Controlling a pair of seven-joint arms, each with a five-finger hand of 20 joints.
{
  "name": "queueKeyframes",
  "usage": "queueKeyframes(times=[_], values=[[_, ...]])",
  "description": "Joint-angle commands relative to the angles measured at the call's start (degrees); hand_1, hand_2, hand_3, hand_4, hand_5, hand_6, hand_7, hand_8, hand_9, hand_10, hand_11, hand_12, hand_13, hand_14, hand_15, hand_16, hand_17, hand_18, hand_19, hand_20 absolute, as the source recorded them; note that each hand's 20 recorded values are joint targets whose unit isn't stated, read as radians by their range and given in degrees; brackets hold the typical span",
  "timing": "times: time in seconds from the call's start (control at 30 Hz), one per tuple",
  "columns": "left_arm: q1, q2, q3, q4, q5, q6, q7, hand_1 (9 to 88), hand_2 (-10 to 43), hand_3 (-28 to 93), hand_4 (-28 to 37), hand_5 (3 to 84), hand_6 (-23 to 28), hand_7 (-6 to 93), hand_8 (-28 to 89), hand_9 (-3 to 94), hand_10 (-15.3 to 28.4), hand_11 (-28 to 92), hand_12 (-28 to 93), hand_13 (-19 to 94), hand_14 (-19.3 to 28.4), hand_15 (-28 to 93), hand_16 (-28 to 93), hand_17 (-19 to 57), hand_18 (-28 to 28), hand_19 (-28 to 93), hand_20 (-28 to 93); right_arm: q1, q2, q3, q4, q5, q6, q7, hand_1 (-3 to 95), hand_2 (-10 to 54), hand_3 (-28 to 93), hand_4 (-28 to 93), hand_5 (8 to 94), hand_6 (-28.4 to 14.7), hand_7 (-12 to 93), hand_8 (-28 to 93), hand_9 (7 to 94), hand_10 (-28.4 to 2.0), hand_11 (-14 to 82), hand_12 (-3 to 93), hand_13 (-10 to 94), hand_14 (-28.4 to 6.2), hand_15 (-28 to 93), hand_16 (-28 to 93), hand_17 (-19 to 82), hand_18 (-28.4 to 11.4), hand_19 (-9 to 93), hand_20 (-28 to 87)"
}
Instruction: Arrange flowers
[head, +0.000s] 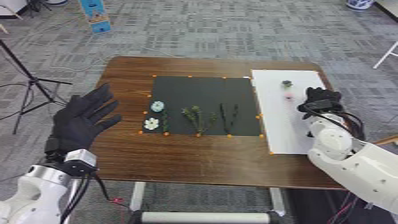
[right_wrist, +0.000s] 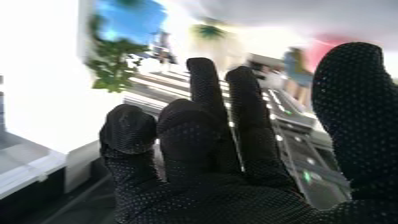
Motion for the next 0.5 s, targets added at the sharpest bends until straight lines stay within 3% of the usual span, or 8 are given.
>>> queueKeyframes(times=[0.03, 0.5], values=[[0.94, -0.54, -0.34, -0.66, 0.12, 0.08, 0.09, 20.0, -4.7, 68, -28.3, 27.8, 3.2, 13.5, -7, 20.2, 9.8, 11, 17, 17, 13.1, 11, 6, -13.1, 25.6, 41, 5, -2.47, 4.48, 2.11, -0.01, -0.72, -0.65, 2.89, 29.6, -9.5, 84, -28, 42.3, -2.7, 19, -12, 46.3, -13.5, 18.1, 19.8, 64, -9.1, 88, 31, 33, -23.5, 93, 59], [1.13, -0.90, -0.54, -0.70, 0.05, 0.42, 0.16, 19.9, -4.7, 68, -28.3, 27.8, 3.3, 13.5, -7, 20.2, 9.8, 10, 17, 17, 13.1, 11, 6, -13.1, 25.6, 41, 5, -3.12, 2.82, 3.86, 2.42, 0.46, -3.46, 2.60, 29.7, -9.5, 83, -28, 43.8, -2.8, 19, -11, 47.6, -13.4, 19.7, 20.7, 65, -9.3, 88, 31, 33, -24.0, 93, 59]])
